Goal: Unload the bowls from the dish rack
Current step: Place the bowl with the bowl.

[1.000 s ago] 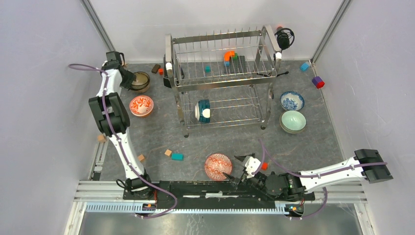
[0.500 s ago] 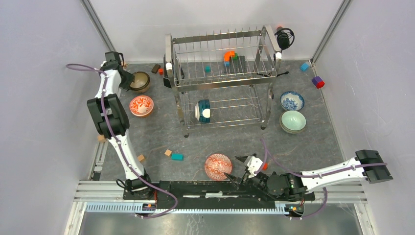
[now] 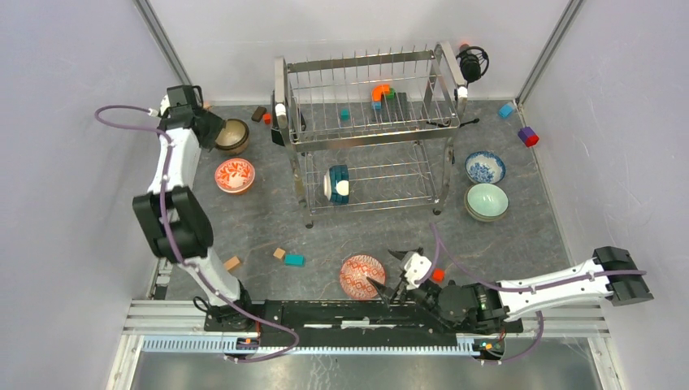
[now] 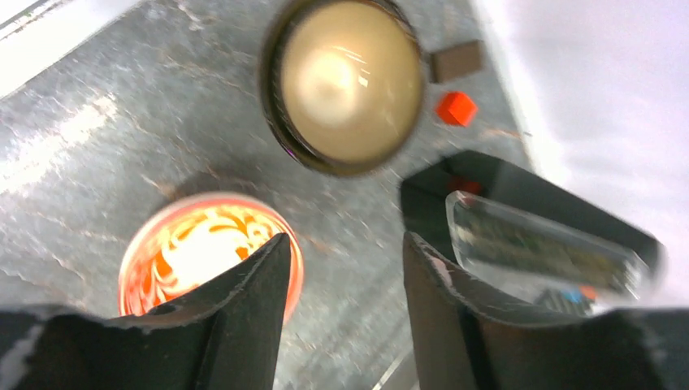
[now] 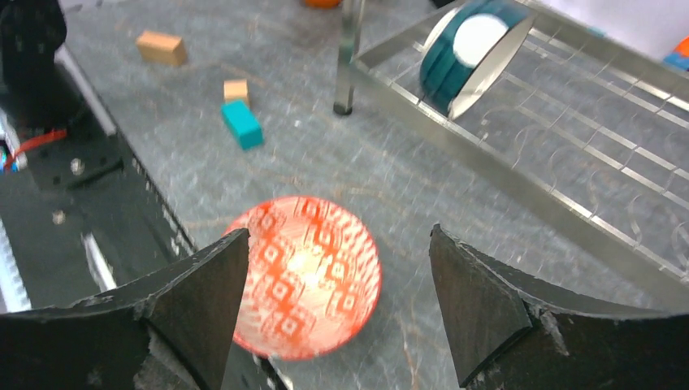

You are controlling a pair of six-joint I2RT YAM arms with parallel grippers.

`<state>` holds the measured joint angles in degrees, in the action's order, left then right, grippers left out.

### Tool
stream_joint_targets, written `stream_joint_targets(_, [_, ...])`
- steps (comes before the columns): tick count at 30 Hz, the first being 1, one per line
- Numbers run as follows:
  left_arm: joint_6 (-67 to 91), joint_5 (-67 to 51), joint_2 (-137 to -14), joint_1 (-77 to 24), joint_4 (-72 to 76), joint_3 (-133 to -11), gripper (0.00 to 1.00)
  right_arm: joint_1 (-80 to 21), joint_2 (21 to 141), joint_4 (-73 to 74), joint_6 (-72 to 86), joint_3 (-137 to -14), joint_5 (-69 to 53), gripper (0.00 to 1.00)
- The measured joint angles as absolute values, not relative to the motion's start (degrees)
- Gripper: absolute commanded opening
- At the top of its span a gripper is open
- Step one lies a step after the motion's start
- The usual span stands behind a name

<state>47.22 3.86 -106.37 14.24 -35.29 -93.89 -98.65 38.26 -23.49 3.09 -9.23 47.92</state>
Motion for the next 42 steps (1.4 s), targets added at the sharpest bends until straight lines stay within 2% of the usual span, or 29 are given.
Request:
stream_joint_targets(3, [47.5, 3.9, -94.7, 11.1, -31.2, -85.3, 0.71, -95.2, 41.5, -22.4, 2.5, -15.4, 47.5, 0.86])
stream_joint_targets(7, [48.7, 2.6, -79.6, 6.4, -26.7, -73.7, 0.81, -84.1, 46.2, -21.3, 4.6, -22.9, 42.0, 0.85])
stream_joint_targets(14, [51.3, 2.5, -61.8, 5.9, -24.6, -55.5, 0.83, -68.4, 53.2, -23.1, 14.0, -26.1, 34.5, 0.85])
stream_joint_targets(18, [52.3, 2.4, -51.2, 5.8, -24.9, -46.6, 0.83, -59.7, 58.3, -27.9, 20.3, -26.1, 24.7, 0.86])
stream_joint_targets(24, [52.4, 2.4, -37.4, 5.8, -25.4, -38.1, 0.81, -50.6, 67.0, -44.1, 28.1, -23.9, 11.0, 0.86])
stream_joint_targets(32, [52.3, 1.6, -32.9, 5.9, -26.5, -34.7, 0.80, -46.9, 80.8, -59.6, 35.3, -25.0, 0.8, 0.84])
stream_joint_targets(42, [52.2, -0.6, -32.1, 5.8, -26.4, -29.3, 0.78, -43.5, 91.5, -70.4, 41.5, -27.6, -3.2, 0.80])
